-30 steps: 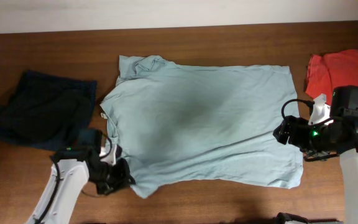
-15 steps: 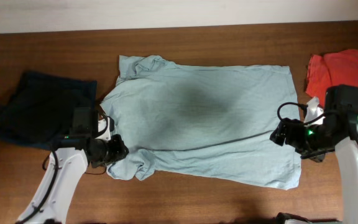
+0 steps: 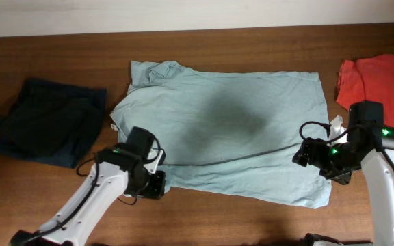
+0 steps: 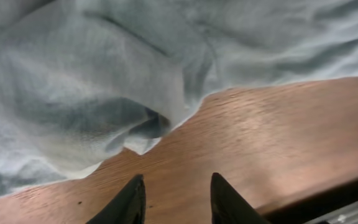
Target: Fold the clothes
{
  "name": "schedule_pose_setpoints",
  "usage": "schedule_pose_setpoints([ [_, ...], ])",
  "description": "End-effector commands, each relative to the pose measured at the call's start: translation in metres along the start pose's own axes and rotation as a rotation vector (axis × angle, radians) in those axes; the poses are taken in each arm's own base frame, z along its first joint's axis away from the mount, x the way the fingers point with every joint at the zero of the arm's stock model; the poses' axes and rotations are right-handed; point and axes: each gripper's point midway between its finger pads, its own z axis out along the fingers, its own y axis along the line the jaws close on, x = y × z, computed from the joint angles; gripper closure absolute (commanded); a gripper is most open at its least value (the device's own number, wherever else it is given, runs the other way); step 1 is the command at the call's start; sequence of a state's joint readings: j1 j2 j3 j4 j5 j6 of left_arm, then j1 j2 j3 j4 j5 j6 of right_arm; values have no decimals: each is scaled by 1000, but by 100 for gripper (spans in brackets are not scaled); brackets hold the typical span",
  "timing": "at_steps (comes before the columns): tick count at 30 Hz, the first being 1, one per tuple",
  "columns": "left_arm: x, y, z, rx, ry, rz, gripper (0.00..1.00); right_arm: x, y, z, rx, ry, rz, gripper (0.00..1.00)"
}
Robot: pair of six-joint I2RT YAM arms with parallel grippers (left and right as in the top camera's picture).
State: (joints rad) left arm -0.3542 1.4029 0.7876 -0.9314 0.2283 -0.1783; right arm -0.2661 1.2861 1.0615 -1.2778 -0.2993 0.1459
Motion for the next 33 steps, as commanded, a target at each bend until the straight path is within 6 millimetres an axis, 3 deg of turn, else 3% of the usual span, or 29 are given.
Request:
schedule_pose_setpoints([
  [1, -2, 15, 11, -99, 23, -87, 59, 1, 1, 1, -12, 3, -8, 16],
  [4, 0, 16, 23, -101, 68, -124, 53, 0, 1, 1, -12, 2, -8, 16],
  [10, 3, 14, 42, -75, 133, -140, 53, 0, 1, 1, -12, 2, -8, 16],
  [15, 1, 14, 44, -75, 128, -145, 82, 0, 1, 1, -12, 1, -9, 16],
  [19, 2, 13, 42, -71, 137, -147, 99, -1, 1, 1, -12, -4, -10, 16],
  [20, 3, 12, 41, -68, 145, -149, 100, -1, 1, 1, -12, -4, -10, 16],
  [23, 7, 2, 23, -46, 201, -163, 99, -1, 1, 1, -12, -4, -10, 17],
  [27, 4, -5, -23, -72, 235, -125, 100, -2, 1, 1, -12, -9, -12, 17],
  [30, -12, -1, -50, -135, 169, -74, 99, -5, 2, 1, -14, -19, -15, 16],
  [33, -35, 7, -61, -198, 75, -54, 100, -7, 2, 1, -15, -27, -17, 16],
])
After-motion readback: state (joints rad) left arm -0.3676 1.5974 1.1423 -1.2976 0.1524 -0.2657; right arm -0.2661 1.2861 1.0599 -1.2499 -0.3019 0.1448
